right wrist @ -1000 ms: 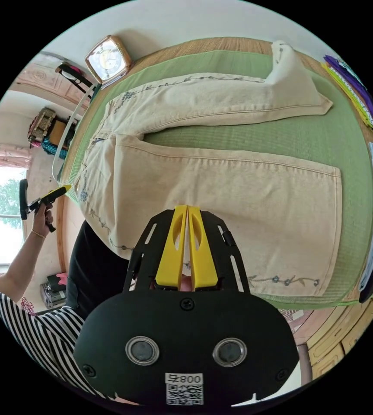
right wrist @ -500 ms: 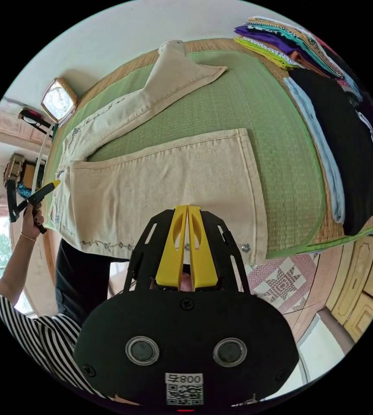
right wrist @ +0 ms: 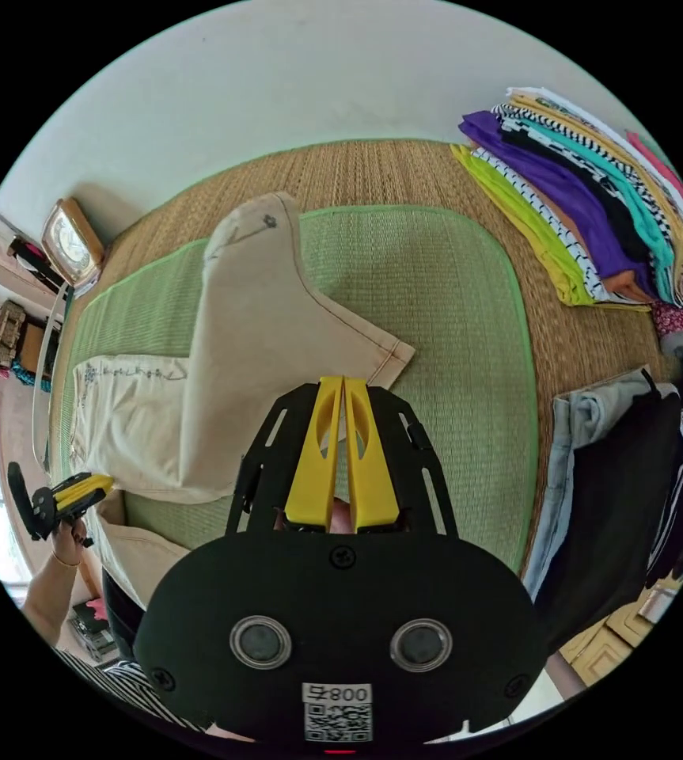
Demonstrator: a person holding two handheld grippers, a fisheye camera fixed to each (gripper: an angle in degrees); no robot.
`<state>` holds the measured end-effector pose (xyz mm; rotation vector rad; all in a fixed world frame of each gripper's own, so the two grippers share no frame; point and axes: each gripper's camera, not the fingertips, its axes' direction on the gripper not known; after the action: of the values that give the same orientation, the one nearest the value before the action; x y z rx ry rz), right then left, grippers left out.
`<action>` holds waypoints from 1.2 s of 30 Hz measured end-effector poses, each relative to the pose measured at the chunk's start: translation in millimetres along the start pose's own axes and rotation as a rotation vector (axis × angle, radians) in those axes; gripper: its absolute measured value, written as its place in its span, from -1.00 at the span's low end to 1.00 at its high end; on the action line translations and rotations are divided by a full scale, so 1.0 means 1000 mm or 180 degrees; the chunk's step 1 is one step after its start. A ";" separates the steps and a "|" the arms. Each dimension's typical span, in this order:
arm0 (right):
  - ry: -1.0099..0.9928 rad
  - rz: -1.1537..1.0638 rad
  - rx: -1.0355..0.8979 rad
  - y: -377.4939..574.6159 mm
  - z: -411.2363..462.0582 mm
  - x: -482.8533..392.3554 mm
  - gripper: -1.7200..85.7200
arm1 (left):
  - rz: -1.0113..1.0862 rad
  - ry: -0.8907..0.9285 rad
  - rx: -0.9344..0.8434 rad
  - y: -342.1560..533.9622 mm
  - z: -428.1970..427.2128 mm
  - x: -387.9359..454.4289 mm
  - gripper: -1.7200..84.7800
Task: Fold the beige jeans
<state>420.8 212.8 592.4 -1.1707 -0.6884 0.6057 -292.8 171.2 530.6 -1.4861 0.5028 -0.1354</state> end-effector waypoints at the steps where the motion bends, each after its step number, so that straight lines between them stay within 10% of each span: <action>1: -0.0055 -0.0056 0.0107 0.002 -0.002 0.004 -0.97 | 0.0014 0.0001 0.0004 -0.003 0.005 0.000 -0.96; 19: -0.0414 0.0675 0.0319 0.139 -0.065 0.083 -0.96 | 0.0013 -0.0037 0.0127 -0.057 0.056 -0.010 -0.96; 36: -0.0557 -0.0569 0.0167 0.210 -0.064 -0.033 -0.97 | -0.0891 -0.0479 0.0205 -0.074 0.120 -0.082 -0.96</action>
<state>432.3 207.9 370.3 -1.0027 -0.9106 0.5758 -301.4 305.3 622.5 -1.4847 0.1658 -0.2550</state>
